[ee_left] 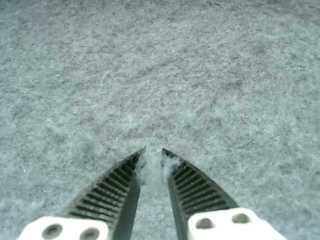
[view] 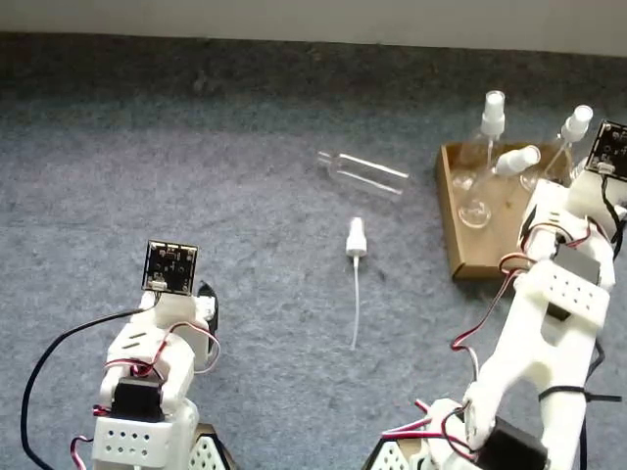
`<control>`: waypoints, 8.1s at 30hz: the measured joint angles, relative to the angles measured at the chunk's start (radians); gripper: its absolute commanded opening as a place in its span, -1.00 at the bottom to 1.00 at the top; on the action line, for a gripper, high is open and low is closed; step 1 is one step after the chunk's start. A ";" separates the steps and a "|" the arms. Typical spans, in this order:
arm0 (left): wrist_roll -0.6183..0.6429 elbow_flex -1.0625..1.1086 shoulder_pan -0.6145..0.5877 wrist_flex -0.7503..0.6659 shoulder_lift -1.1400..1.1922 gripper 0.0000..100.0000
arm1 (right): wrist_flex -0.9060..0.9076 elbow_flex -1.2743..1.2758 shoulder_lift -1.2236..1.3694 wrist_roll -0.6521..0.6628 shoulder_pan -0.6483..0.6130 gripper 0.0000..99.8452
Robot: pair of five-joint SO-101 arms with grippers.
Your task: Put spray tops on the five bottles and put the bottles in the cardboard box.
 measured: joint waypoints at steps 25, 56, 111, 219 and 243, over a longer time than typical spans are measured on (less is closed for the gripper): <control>0.000 0.000 0.000 0.000 0.000 -0.98 | 0.259 -0.015 -0.370 0.124 -0.371 -0.40; 0.000 0.000 0.000 0.000 0.000 -0.98 | 0.672 -0.944 0.735 0.508 -0.712 -0.39; 0.000 0.000 0.000 0.000 0.000 -0.98 | 1.132 -1.906 1.169 0.353 -0.669 -0.90; 0.000 0.002 0.000 0.000 0.000 -0.98 | 0.430 0.563 -0.377 0.161 -0.608 -0.68; 0.000 0.003 0.000 0.000 0.000 -0.98 | 0.382 0.703 -0.382 0.273 -0.608 -0.51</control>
